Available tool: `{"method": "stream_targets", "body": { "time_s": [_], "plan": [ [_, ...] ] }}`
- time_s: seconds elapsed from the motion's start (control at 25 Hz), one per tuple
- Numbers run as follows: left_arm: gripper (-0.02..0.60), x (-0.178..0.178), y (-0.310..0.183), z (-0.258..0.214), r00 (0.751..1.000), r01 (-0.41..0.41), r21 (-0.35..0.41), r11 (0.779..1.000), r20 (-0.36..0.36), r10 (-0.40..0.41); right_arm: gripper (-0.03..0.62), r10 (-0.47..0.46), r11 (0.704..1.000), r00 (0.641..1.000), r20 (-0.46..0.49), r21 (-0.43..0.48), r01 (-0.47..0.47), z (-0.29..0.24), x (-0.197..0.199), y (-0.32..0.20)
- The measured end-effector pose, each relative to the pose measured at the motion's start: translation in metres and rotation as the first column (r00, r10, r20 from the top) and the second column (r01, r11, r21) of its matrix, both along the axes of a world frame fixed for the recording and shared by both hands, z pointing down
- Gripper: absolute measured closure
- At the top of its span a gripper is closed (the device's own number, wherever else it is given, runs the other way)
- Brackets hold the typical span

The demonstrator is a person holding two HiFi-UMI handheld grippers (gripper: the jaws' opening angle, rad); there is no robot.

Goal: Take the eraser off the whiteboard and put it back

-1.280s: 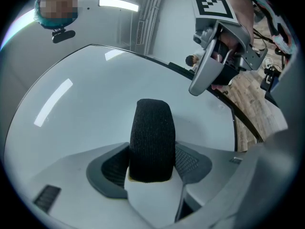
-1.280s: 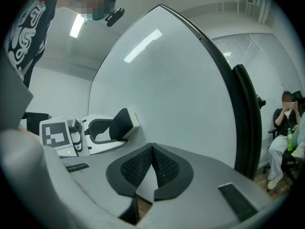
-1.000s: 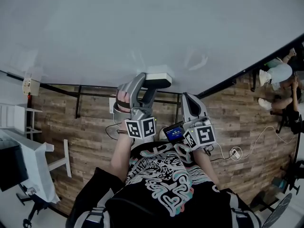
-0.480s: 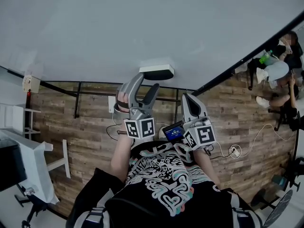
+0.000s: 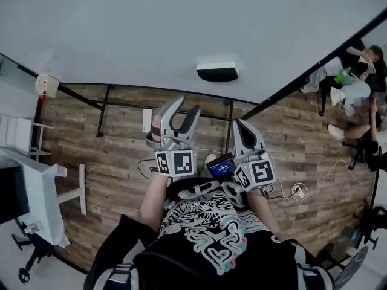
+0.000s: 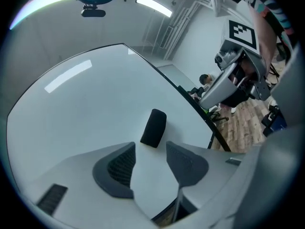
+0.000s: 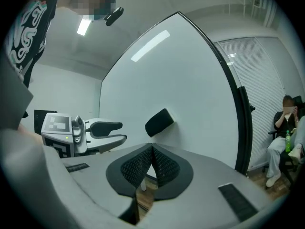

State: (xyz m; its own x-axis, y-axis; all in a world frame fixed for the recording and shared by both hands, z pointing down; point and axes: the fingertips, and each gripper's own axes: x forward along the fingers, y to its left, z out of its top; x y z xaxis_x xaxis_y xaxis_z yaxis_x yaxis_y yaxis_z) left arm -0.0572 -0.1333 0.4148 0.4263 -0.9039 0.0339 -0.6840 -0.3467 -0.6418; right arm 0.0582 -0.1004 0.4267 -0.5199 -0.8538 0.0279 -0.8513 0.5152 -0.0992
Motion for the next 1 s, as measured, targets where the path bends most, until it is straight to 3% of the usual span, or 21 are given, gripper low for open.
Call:
{"method": "stream_targets", "body": {
  "time_s": [0.12, 0.2, 0.32, 0.44, 0.72, 0.88, 0.92, 1.0],
  "plan": [
    [0.575, -0.012, 0.022, 0.0, 0.996, -0.027, -0.044, 0.999, -0.089, 0.023, 0.579, -0.012, 1.0, 1.0, -0.004, -0.011, 0.012, 0.006, -0.012, 0.016],
    [0.576, -0.02, 0.033, 0.004, 0.981, -0.05, -0.108, 0.993, -0.192, 0.029, 0.58, -0.016, 1.0, 1.0, -0.002, -0.016, 0.016, 0.008, -0.017, 0.026],
    [0.577, -0.029, 0.044, 0.01, 0.936, -0.076, -0.2, 0.977, -0.351, 0.001, 0.58, -0.038, 0.999, 0.999, 0.007, -0.002, 0.038, 0.006, -0.021, 0.038],
    [0.577, -0.025, 0.055, 0.013, 0.894, -0.116, -0.267, 0.957, -0.448, -0.016, 0.58, -0.055, 0.998, 0.998, 0.014, 0.002, 0.055, 0.004, -0.016, 0.051],
    [0.577, -0.005, 0.086, 0.005, 0.848, -0.082, -0.273, 0.958, -0.525, -0.077, 0.58, -0.058, 0.998, 0.998, 0.038, 0.028, 0.057, -0.007, 0.017, 0.072],
    [0.578, -0.006, 0.1, 0.014, 0.802, -0.069, -0.348, 0.935, -0.577, -0.155, 0.58, -0.044, 0.999, 0.998, 0.046, 0.014, 0.043, -0.003, 0.036, 0.083],
    [0.578, -0.009, 0.104, 0.015, 0.803, -0.051, -0.356, 0.933, -0.57, -0.174, 0.58, -0.045, 0.999, 0.998, 0.048, 0.011, 0.045, -0.002, 0.038, 0.086],
    [0.577, -0.013, 0.109, 0.018, 0.839, 0.017, -0.361, 0.933, -0.502, -0.21, 0.58, -0.045, 0.999, 0.998, 0.052, -0.001, 0.045, 0.0, 0.042, 0.089]
  ]
}}
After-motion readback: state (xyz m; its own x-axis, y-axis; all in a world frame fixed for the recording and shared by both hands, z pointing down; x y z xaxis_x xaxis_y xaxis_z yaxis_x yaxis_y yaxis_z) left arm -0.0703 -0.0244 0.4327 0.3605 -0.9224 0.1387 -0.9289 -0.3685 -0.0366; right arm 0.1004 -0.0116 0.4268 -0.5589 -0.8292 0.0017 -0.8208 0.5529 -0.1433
